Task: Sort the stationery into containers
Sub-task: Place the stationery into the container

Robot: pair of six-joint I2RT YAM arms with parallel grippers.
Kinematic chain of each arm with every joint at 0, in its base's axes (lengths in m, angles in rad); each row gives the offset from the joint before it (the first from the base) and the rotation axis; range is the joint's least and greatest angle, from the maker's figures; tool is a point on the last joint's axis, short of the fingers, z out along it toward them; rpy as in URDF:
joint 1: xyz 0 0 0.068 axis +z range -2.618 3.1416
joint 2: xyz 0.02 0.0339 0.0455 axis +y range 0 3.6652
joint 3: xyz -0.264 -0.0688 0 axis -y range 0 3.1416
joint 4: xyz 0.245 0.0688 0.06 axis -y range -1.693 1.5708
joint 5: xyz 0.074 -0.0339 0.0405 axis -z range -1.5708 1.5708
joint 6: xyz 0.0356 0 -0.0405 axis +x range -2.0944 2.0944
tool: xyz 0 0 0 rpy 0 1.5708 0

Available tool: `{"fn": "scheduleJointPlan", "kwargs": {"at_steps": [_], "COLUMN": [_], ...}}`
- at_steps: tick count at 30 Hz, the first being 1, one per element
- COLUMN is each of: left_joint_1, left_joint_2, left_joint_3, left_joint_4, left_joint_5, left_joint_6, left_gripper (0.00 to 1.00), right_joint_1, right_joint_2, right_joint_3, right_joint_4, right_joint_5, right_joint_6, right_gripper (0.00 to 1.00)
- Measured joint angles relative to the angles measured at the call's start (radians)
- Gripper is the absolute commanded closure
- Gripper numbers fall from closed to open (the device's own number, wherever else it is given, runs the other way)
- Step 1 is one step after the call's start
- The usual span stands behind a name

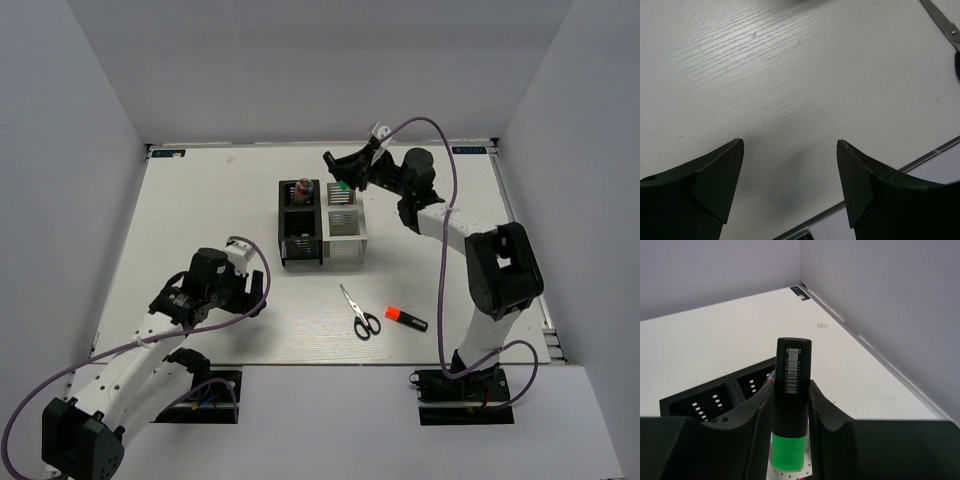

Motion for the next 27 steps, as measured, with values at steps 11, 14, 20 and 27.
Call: {"fn": "scheduleJointPlan", "kwargs": {"at_steps": [11,14,20,27], "left_joint_1": [0.0,0.0,0.0,0.0], "left_joint_2": [0.023,0.024,0.031,0.031], "left_joint_3": [0.0,0.0,0.0,0.0], "left_joint_4": [0.0,0.0,-0.001,-0.001], "left_joint_5": [-0.005,-0.005,-0.008,-0.009], "left_joint_6": [0.001,0.001,0.001,0.001], "left_gripper": [0.15,0.14,0.14,0.18], "right_joint_1": [-0.01,-0.017,-0.034,-0.05], "right_joint_2": [0.147,0.173,0.186,0.173], "right_joint_3": [0.066,0.067,0.05,-0.002], "right_joint_4": [0.053,0.053,0.072,0.095], "right_joint_5": [0.005,0.004,-0.015,-0.06], "right_joint_6": [0.028,0.028,0.038,0.077], "right_gripper": [1.0,1.0,0.39,0.47]}}
